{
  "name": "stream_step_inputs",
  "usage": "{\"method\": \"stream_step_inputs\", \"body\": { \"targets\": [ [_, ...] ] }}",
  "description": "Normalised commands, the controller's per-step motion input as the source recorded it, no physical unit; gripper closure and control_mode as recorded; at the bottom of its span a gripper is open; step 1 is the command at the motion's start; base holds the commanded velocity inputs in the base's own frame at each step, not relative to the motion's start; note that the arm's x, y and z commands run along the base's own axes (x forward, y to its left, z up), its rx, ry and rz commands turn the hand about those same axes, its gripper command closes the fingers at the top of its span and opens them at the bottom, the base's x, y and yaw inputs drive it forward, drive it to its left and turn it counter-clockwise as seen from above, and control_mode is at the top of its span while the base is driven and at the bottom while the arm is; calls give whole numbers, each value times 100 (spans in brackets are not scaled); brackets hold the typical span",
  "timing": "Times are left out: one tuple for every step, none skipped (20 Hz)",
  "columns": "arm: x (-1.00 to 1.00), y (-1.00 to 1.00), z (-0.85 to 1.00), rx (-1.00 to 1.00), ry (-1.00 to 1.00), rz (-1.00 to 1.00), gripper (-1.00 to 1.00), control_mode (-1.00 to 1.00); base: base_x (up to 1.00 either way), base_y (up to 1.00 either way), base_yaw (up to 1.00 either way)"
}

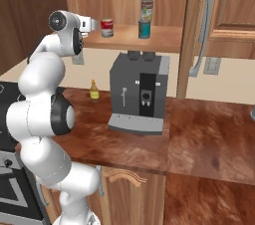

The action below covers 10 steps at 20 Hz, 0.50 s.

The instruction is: Stack two cans on top of the other two cans in the cabinet.

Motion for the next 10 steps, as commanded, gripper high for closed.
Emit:
{"method": "stream_step_inputs", "body": {
  "targets": [
    [0,0,0,0,1,0,100,-100,0,0,0],
    [0,0,0,0,1,0,100,-100,0,0,0],
    [0,0,0,0,1,0,100,-100,0,0,0],
    [0,0,0,0,1,0,100,-100,0,0,0],
    [0,0,0,0,1,0,100,-100,0,0,0],
    [0,0,0,0,0,0,100,-100,0,0,0],
    [0,0,0,0,0,0,100,-100,0,0,0],
    [0,0,0,0,0,0,100,-100,0,0,0],
    [0,0,0,0,0,0,100,-100,0,0,0],
    [0,0,0,0,0,0,100,-100,0,0,0]
  ]
}}
